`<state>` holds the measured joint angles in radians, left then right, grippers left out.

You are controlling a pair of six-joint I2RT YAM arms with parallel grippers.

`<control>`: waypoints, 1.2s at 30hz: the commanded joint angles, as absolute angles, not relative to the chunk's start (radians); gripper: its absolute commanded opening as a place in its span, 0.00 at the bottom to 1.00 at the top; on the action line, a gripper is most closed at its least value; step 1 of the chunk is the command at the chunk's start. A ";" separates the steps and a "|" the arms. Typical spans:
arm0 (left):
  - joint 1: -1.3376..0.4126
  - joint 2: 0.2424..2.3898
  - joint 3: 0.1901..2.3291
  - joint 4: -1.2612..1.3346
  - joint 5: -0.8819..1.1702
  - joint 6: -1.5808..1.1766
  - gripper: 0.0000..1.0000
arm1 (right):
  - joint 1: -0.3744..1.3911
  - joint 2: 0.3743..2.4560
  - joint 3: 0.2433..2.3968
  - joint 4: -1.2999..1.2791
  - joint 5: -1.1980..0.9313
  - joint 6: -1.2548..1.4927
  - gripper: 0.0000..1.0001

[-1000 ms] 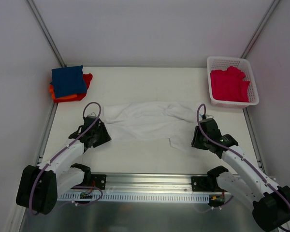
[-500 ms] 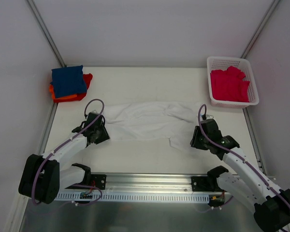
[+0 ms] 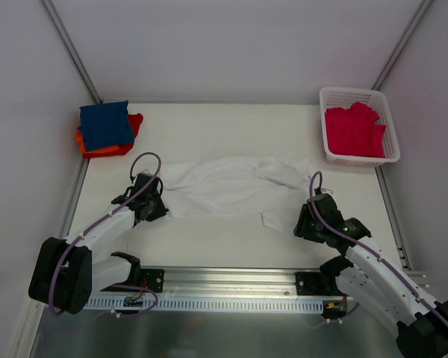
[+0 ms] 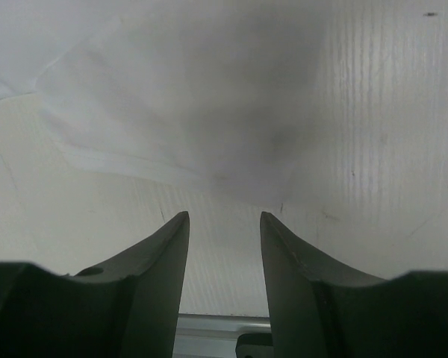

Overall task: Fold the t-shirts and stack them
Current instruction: Fold the tshirt

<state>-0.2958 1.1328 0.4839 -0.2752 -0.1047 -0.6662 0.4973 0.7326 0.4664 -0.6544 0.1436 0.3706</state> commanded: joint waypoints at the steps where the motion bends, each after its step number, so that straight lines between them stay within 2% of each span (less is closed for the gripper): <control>1: -0.308 1.132 0.509 -0.284 -0.124 -0.670 0.00 | 0.509 0.667 0.451 -0.730 0.190 0.454 0.47; 18: -0.308 1.138 0.517 -0.284 -0.124 -0.666 0.00 | 0.581 0.591 0.422 -0.858 0.333 0.646 0.44; 36: -0.308 1.132 0.511 -0.284 -0.117 -0.663 0.00 | 0.598 0.679 0.360 -0.675 0.377 0.647 0.43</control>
